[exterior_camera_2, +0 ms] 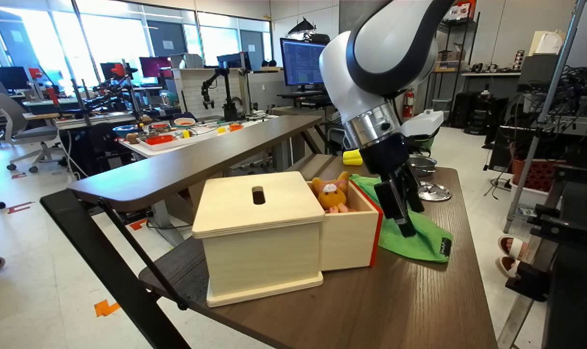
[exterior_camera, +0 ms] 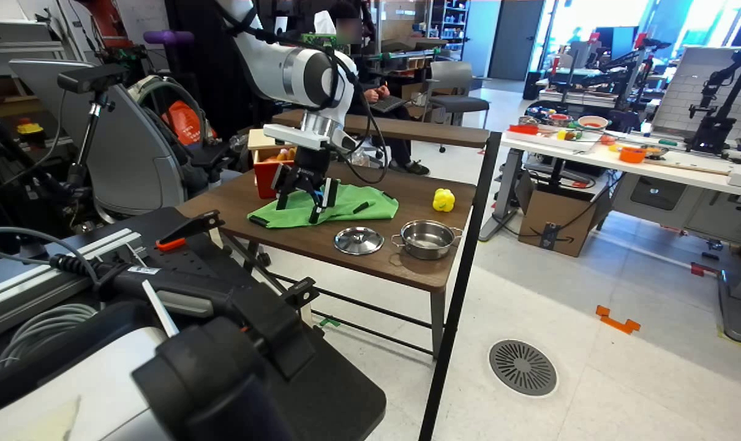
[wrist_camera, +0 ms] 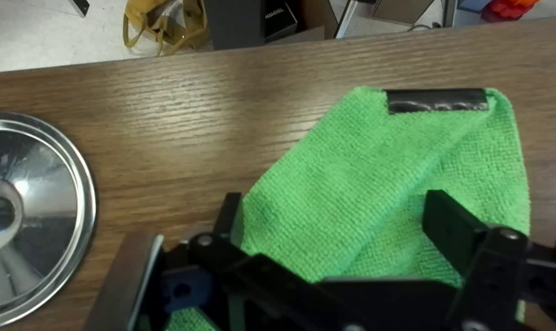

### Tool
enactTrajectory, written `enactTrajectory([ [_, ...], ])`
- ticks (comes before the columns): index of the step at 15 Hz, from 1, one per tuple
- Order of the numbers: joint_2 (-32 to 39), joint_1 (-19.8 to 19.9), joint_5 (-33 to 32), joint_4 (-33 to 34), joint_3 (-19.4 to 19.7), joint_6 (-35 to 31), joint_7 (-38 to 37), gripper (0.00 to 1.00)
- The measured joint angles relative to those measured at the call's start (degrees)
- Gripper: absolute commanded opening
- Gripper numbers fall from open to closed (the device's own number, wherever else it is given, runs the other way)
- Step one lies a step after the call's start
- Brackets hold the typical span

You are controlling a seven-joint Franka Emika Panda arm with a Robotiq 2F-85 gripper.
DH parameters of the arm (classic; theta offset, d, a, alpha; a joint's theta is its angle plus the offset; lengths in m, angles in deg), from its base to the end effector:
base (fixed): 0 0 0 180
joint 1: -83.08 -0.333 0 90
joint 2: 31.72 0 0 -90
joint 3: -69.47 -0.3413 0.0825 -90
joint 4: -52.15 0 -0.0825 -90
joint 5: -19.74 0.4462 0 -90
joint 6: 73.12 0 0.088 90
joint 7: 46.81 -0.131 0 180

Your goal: Move the green cloth

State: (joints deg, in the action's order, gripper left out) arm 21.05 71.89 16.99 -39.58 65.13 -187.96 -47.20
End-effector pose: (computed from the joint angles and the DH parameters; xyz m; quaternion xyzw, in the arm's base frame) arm 0.6372 0.1732 0.0024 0.9574 0.1359 -0.2540 0.0209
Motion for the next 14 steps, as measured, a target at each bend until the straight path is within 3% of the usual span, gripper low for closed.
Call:
enactTrajectory([
  [10, -0.7, 0.4, 1.0, -1.9, -0.7, 0.1, 0.0, 1.0],
  [14, -5.6, 1.3, 1.0, -4.9, -0.6, -0.8, -0.1, 1.0],
])
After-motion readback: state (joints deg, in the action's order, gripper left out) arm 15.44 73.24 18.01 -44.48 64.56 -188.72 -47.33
